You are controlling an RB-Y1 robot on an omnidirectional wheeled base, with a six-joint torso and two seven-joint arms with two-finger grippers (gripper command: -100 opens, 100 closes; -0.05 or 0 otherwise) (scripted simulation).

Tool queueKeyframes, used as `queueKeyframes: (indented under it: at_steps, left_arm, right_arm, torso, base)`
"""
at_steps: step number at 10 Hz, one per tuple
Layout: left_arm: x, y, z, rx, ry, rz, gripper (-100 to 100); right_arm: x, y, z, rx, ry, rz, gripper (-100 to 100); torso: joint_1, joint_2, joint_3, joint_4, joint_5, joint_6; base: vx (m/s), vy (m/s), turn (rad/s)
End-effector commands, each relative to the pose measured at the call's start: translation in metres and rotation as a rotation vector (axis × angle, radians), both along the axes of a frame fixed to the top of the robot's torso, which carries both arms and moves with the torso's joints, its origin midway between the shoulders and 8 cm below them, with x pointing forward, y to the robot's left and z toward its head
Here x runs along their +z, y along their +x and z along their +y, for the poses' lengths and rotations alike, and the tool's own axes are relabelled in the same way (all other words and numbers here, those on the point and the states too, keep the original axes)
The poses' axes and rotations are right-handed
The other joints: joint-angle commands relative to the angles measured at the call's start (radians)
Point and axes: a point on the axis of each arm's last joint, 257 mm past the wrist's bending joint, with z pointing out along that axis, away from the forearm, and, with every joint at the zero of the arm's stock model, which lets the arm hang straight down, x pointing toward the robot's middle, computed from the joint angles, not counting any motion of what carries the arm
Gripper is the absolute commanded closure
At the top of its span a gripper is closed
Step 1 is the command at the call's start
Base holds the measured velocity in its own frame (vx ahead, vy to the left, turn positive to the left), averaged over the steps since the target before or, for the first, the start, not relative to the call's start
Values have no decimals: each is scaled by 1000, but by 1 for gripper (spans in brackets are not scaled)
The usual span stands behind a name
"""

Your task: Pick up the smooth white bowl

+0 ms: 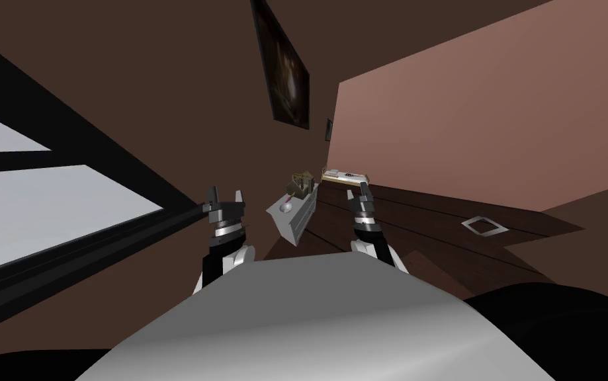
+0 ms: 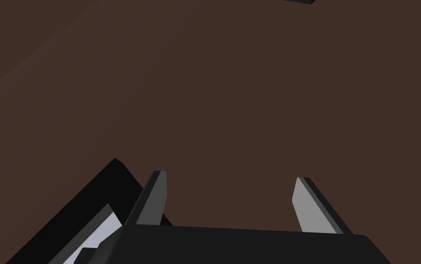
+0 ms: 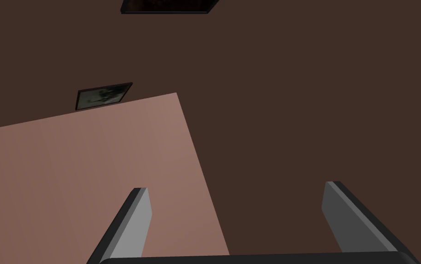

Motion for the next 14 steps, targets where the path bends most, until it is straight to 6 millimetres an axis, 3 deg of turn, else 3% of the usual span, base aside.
queueKeyframes:
  at_steps: [1, 5, 10, 14]
  left_arm:
    - [-2, 4, -3, -20, 30, 19, -100]
    - [-14, 23, -1, -61, 73, 107, -100]
    - [-38, 46, 15, -74, 47, 232, -100]
    - [-54, 58, 25, -75, 18, 303, -100]
  right_arm:
    - [0, 0, 0, 0, 0, 0, 0]
    - [0, 0, 0, 0, 0, 0, 0]
    - [0, 0, 0, 0, 0, 0, 0]
    - [0, 0, 0, 0, 0, 0, 0]
  torso:
    - [0, 0, 0, 0, 0, 0]
    - [-8, -7, -4, -2, -2, 0]
    - [-17, -15, -9, -4, -4, 0]
    - [-6, -5, -3, -1, -1, 0]
  base:
    - [37, -23, -4]
    - [93, -120, 0]
    - [176, -204, 4]
    - [78, -94, -1]
